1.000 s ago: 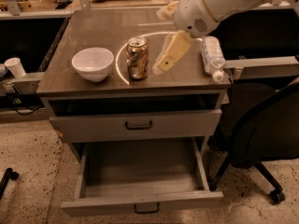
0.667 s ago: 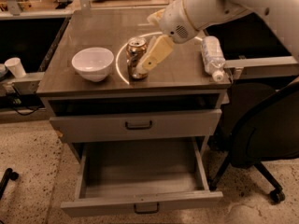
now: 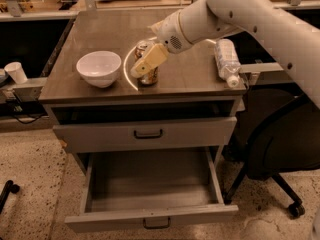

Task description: Place orange can into middle drawer

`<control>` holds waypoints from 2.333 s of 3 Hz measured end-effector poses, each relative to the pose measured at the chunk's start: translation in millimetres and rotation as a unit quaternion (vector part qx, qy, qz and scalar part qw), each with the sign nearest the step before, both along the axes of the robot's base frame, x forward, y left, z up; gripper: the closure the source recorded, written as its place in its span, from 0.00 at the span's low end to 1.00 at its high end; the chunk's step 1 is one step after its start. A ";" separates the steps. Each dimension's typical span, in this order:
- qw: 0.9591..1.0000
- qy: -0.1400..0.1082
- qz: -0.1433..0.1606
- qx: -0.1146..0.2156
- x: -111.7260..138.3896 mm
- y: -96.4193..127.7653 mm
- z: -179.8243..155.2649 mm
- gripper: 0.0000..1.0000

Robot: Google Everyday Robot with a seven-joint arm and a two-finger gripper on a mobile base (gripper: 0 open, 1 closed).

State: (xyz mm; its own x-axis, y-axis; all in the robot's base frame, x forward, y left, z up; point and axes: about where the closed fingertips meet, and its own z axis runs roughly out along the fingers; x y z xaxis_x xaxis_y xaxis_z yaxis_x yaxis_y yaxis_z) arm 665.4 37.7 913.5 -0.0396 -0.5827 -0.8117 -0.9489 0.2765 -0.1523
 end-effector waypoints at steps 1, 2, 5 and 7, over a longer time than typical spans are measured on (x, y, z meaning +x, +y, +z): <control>1.000 0.011 -0.012 0.012 10.9 8.3 -14.4 0.15; 0.999 0.022 -0.013 0.035 15.9 8.5 -26.2 0.38; 0.995 -0.011 0.083 0.045 -52.4 2.5 -20.8 1.00; 0.985 -0.055 0.164 -0.005 -138.0 -17.6 -35.8 1.00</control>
Offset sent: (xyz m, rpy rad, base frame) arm 0.0228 0.0023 -0.0368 0.1252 0.0642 -0.0372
